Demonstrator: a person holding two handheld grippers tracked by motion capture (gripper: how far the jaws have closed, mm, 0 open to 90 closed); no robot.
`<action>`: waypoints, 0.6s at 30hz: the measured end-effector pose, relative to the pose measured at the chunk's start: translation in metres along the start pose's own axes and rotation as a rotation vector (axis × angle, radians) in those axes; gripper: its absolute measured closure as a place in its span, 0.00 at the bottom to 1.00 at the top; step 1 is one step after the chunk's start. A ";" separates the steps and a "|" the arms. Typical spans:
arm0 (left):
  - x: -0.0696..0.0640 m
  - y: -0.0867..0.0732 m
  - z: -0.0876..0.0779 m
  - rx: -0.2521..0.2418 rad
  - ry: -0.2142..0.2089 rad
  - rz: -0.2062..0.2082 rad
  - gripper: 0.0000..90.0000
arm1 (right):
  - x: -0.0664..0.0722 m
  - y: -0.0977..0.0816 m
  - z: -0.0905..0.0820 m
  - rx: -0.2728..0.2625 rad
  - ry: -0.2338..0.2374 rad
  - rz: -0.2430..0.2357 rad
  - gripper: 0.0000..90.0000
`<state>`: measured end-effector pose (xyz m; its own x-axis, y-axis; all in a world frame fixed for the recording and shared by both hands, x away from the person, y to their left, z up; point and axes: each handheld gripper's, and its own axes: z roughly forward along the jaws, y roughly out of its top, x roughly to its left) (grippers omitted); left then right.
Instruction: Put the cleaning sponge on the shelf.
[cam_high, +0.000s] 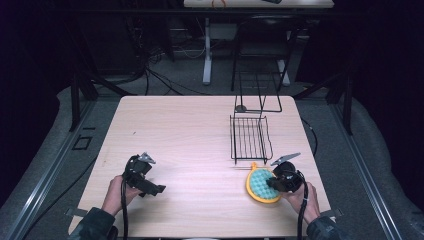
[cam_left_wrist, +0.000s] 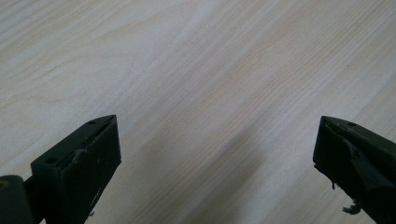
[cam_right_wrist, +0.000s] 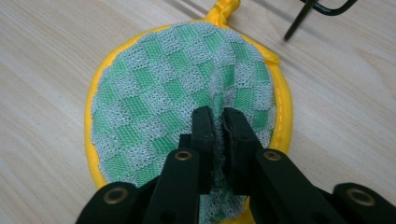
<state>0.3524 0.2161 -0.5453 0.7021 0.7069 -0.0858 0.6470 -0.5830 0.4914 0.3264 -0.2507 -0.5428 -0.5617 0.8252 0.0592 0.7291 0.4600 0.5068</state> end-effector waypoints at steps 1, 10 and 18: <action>0.000 0.000 0.000 0.000 0.000 0.000 0.01 | 0.000 0.000 0.000 0.000 0.000 0.000 0.94; 0.001 0.000 0.000 0.000 0.000 -0.003 0.01 | 0.000 0.000 -0.012 -0.056 0.001 -0.003 0.98; 0.001 0.000 0.000 -0.001 0.003 -0.007 0.01 | 0.003 -0.002 -0.025 -0.099 0.004 -0.015 0.98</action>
<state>0.3531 0.2161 -0.5455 0.6968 0.7121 -0.0864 0.6514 -0.5776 0.4920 0.3135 -0.2568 -0.5219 -0.5740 0.8170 0.0541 0.6782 0.4374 0.5905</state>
